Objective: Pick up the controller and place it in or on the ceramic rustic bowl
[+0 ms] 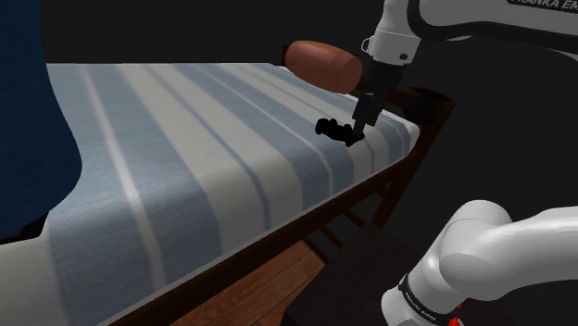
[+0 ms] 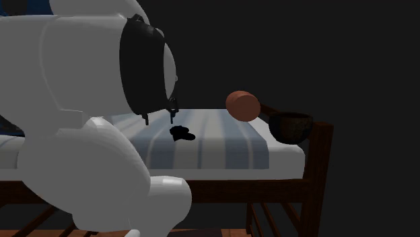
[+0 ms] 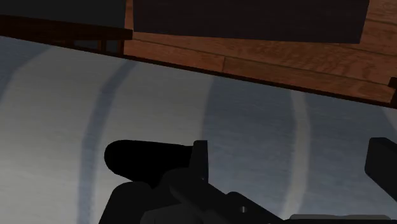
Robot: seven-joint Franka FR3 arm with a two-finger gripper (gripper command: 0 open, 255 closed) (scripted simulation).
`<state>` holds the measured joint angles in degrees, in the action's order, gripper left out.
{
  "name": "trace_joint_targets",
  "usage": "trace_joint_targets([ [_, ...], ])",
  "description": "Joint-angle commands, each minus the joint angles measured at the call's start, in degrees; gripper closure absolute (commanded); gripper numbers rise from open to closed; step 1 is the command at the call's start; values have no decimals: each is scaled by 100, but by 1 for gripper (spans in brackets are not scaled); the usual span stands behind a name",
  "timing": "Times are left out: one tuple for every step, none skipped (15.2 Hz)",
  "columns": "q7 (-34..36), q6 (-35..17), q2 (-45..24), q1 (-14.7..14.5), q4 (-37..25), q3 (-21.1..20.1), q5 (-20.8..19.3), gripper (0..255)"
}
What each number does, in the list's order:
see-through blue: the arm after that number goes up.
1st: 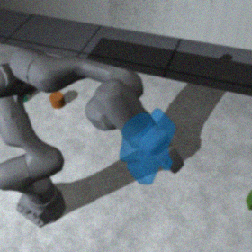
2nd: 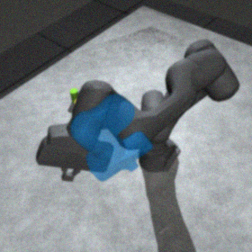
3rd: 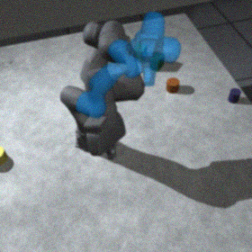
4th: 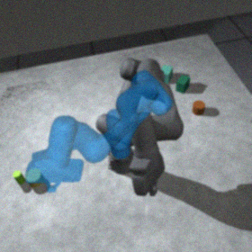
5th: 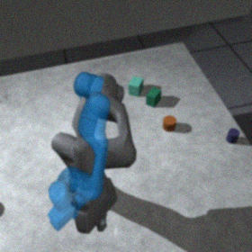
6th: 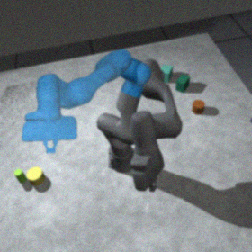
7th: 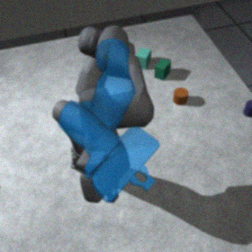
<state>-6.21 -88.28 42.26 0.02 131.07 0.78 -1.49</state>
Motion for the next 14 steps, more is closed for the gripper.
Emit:
trace_joint_targets([
  [0,0,0,0,0,0,0,0],
  [-147,-175,-103,6,10,90,-61,0],
  [-292,-350,-214,10,11,181,-116,0],
  [-436,-523,-332,12,3,270,-166,0],
  [-578,-695,-457,13,-13,360,-210,0],
  [-721,-865,-588,13,-38,448,-249,0],
  [-863,-1033,-726,12,-72,535,-280,0],
  [-1006,-1198,-870,8,-115,622,-305,0],
  [-1149,-1359,-1019,3,-166,708,-322,0],
  [-1291,-1517,-1173,-5,-226,793,-333,0],
  [-1291,-1594,-1176,-3,-151,797,-336,0],
  [-1290,-1672,-1180,-1,-78,802,-339,0],
  [-1290,-1750,-1186,0,-6,807,-342,0],
  [-1289,-1828,-1193,2,65,812,-345,0],
])
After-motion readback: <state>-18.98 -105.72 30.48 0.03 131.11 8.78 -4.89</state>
